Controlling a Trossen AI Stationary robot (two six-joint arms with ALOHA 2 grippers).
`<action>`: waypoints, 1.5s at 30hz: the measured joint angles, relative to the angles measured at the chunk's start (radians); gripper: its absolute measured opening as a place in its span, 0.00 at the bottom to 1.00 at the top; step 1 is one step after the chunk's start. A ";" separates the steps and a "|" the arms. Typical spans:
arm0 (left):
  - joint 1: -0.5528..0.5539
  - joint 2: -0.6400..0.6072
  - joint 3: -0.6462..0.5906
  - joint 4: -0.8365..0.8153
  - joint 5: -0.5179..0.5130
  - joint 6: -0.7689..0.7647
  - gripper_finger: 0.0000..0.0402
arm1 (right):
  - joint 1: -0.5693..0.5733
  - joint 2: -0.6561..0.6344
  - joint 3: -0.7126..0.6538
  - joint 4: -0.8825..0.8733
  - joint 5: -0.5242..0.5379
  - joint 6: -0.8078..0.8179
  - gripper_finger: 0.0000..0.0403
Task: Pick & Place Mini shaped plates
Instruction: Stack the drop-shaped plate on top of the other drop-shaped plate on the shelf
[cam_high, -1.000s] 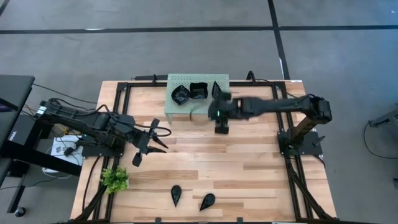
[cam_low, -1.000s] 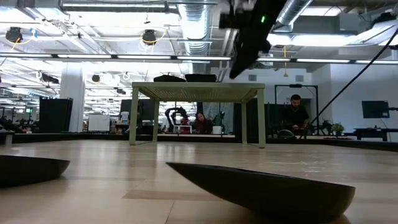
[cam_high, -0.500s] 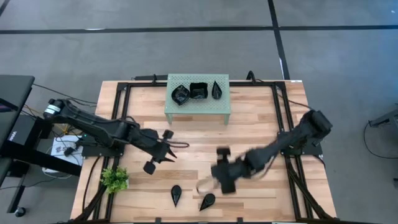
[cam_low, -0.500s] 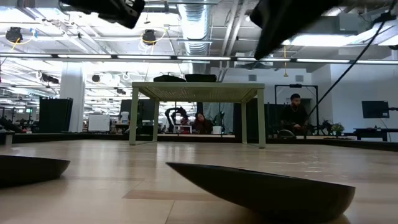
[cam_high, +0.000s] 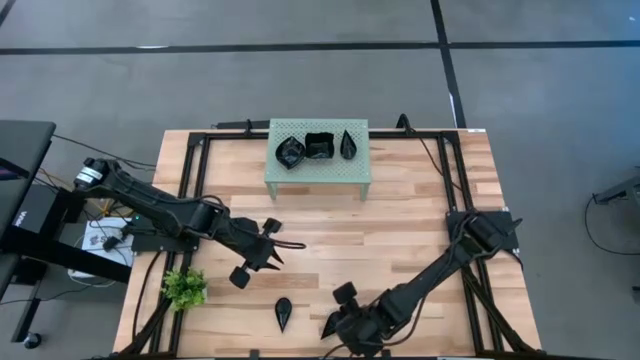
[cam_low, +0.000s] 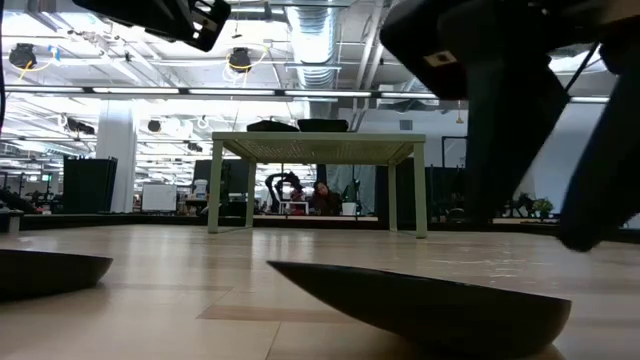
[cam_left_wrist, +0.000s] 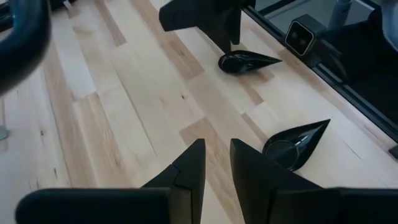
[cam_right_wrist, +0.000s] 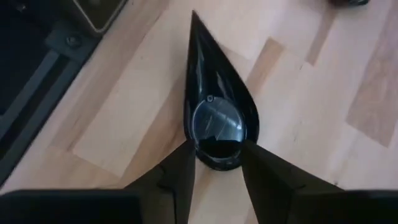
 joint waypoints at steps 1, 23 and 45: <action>0.000 0.000 0.000 0.000 0.000 0.000 0.19 | 0.000 0.005 0.001 0.000 -0.005 -0.010 0.31; 0.003 -0.001 0.000 0.001 0.000 0.000 0.19 | -0.075 0.078 -0.002 0.072 -0.147 0.053 0.02; 0.003 -0.002 0.000 0.001 -0.001 0.000 0.19 | -0.209 -0.205 -0.005 -0.150 0.411 0.568 0.01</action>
